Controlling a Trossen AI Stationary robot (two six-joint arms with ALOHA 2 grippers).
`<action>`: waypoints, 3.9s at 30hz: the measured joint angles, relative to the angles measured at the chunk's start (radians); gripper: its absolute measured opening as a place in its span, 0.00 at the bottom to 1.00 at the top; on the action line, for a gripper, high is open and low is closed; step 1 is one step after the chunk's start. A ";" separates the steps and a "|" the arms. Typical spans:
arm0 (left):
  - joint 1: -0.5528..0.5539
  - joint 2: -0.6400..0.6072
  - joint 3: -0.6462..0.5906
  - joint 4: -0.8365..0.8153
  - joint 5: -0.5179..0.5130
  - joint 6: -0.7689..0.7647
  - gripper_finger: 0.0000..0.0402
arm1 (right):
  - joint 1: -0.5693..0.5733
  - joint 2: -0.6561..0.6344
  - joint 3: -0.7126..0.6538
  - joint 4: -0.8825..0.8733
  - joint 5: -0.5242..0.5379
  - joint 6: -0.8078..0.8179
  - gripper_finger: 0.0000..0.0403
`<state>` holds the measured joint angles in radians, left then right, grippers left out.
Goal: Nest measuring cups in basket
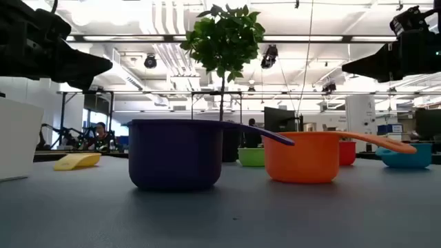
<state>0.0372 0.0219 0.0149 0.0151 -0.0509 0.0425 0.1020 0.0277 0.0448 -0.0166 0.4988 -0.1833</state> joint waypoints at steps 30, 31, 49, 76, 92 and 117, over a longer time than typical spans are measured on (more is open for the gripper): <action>0.000 0.000 0.000 0.000 0.000 0.000 0.10 | 0.000 0.000 0.000 0.000 0.000 0.000 0.02; 0.000 0.000 0.000 0.000 0.000 0.000 0.10 | 0.000 0.000 0.000 0.000 0.000 0.000 0.02; 0.000 0.000 0.000 0.000 0.000 0.000 0.10 | 0.000 0.000 0.000 0.000 0.000 0.000 0.02; -0.001 0.000 0.000 0.248 -0.019 -0.453 0.10 | 0.000 0.000 -0.002 0.100 -0.002 0.439 0.02; 0.000 0.000 0.000 0.436 -0.071 -0.391 0.10 | 0.000 0.000 -0.001 0.110 -0.008 0.592 0.02; -0.162 0.766 0.470 0.303 -0.072 -0.632 0.10 | 0.000 0.000 0.000 0.265 0.000 0.453 0.02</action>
<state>-0.1245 0.7883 0.4853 0.3185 -0.1224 -0.5897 0.1020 0.0277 0.0452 0.2479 0.4988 0.2693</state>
